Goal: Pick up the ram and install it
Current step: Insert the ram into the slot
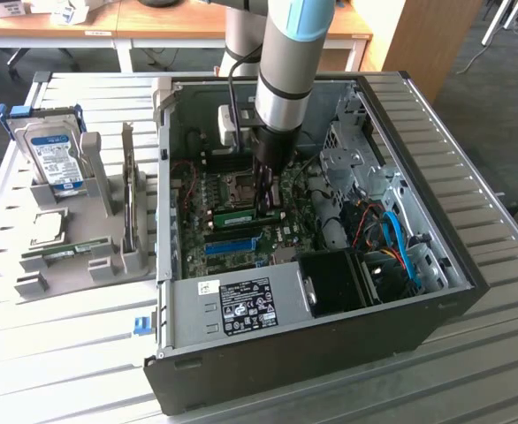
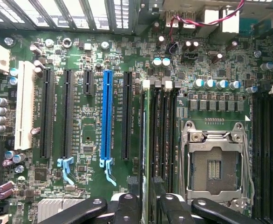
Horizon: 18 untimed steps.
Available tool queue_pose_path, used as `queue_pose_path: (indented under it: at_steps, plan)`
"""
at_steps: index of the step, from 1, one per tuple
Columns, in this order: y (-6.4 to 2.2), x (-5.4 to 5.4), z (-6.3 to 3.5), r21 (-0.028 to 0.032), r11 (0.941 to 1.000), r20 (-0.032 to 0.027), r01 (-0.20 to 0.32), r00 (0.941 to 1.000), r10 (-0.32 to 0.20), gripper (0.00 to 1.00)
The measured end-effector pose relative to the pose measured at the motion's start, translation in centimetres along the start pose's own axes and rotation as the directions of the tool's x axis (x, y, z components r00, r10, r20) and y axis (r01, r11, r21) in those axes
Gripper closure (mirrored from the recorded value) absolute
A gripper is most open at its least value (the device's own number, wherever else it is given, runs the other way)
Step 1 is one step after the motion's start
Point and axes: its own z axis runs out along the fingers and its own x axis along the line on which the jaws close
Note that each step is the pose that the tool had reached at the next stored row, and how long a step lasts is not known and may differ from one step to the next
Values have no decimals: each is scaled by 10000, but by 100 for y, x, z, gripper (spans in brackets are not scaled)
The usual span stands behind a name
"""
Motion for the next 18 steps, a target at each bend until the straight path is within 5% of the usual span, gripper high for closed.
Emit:
queue_pose_path:
  at_steps: [7,18]
  plan:
    - [4,-5,-92,1,10000,3,0,10000,0,75]
    - [1,-3,-41,10,10000,3,2,10000,-2,75]
